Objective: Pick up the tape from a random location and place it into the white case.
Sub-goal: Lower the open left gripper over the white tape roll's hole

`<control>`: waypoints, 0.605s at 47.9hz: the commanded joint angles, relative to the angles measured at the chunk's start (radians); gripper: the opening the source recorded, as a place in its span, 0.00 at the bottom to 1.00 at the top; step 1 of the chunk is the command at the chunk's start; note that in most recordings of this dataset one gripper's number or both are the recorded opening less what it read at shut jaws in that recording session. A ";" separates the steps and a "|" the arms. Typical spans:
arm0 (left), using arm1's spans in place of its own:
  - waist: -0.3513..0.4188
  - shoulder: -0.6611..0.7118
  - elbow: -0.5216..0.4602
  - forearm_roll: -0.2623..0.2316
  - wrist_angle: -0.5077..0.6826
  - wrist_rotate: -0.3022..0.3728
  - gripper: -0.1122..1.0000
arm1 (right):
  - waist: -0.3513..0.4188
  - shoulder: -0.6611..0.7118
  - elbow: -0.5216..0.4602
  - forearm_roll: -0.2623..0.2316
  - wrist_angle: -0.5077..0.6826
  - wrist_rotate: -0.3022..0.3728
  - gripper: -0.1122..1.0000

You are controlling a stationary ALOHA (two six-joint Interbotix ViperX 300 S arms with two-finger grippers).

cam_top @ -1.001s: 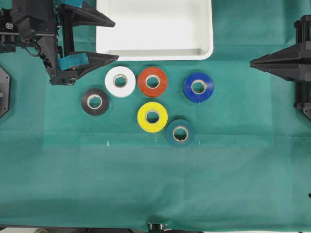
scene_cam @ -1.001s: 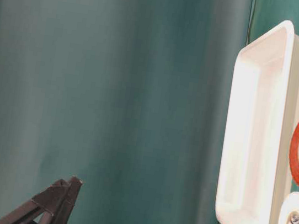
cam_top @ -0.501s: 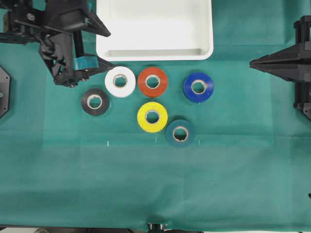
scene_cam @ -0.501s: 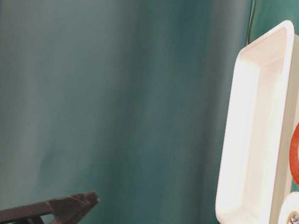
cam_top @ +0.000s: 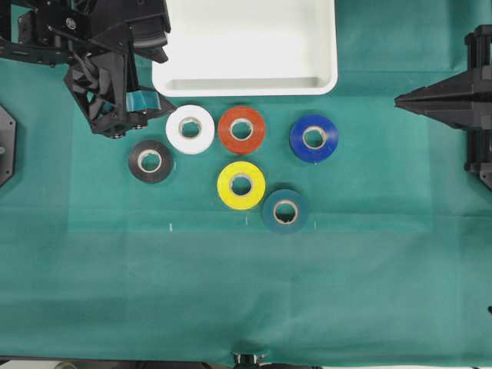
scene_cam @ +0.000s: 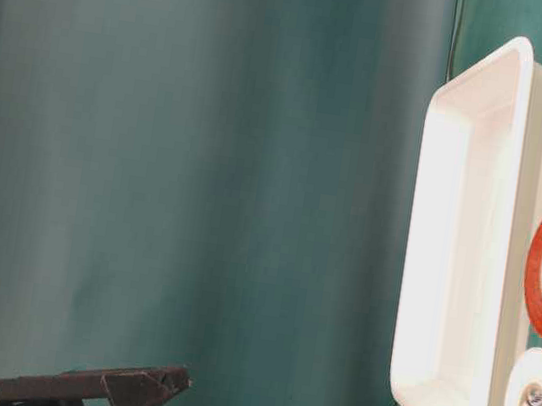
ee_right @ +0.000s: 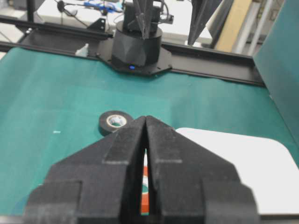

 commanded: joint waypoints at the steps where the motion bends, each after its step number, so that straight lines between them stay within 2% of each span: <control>1: -0.002 -0.005 -0.014 -0.002 0.000 -0.002 0.98 | -0.002 0.006 -0.028 0.002 -0.005 0.002 0.10; 29: -0.015 0.009 -0.014 -0.002 -0.002 -0.005 0.98 | -0.002 0.006 -0.029 0.002 -0.003 0.002 0.10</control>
